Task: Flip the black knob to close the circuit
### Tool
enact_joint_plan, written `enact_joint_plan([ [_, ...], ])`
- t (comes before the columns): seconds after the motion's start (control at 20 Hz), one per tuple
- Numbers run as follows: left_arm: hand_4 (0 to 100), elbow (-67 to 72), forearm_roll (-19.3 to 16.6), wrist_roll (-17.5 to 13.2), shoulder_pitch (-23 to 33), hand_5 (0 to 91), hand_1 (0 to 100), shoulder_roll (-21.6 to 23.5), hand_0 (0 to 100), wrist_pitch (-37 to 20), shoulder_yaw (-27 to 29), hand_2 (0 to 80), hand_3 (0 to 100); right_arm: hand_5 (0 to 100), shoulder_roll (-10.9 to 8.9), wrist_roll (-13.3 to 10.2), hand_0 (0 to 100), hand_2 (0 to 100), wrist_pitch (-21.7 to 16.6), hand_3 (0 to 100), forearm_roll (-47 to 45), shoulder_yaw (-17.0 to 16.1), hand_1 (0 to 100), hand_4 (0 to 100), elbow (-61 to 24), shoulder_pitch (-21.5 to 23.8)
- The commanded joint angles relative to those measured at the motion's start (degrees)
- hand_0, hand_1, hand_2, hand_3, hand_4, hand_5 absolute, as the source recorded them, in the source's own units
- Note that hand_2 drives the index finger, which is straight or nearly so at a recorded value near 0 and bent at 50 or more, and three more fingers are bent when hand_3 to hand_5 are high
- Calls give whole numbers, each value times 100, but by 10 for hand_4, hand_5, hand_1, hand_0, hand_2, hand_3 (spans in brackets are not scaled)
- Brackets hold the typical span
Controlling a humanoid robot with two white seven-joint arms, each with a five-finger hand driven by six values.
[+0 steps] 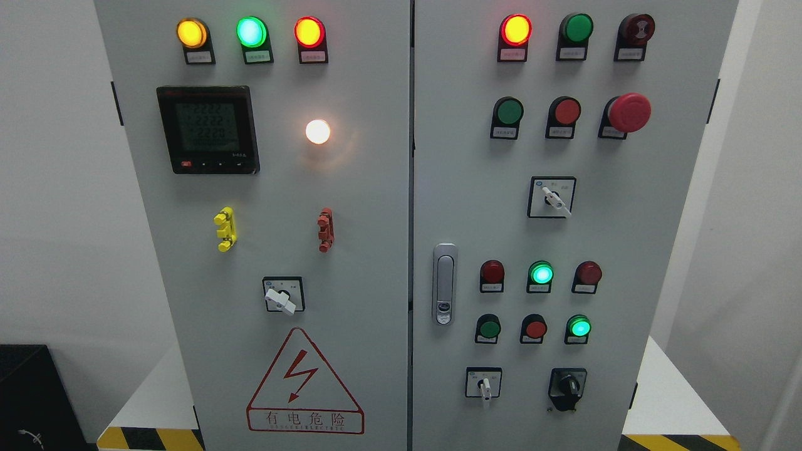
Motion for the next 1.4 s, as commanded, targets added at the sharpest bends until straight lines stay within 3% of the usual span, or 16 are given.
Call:
enact_joint_plan([
  [0.0,0,123,-123,-4,0,0,556,0,120,5,-114,0,0,0,30,13,0,0,-6,0,2,9,159,0,97,12],
  [0.9,0,123,-123,-4,0,0,556,0,120,5,-123,0,0,0,22,21,0,0,-59,0,98,97,162,0,9,-93],
  [1.35,0,123,-123,-4,0,0,556,0,120,-4,-114,0,0,0,-49,-110,0,0,-902,2,389,176,167,0,-53,-620],
])
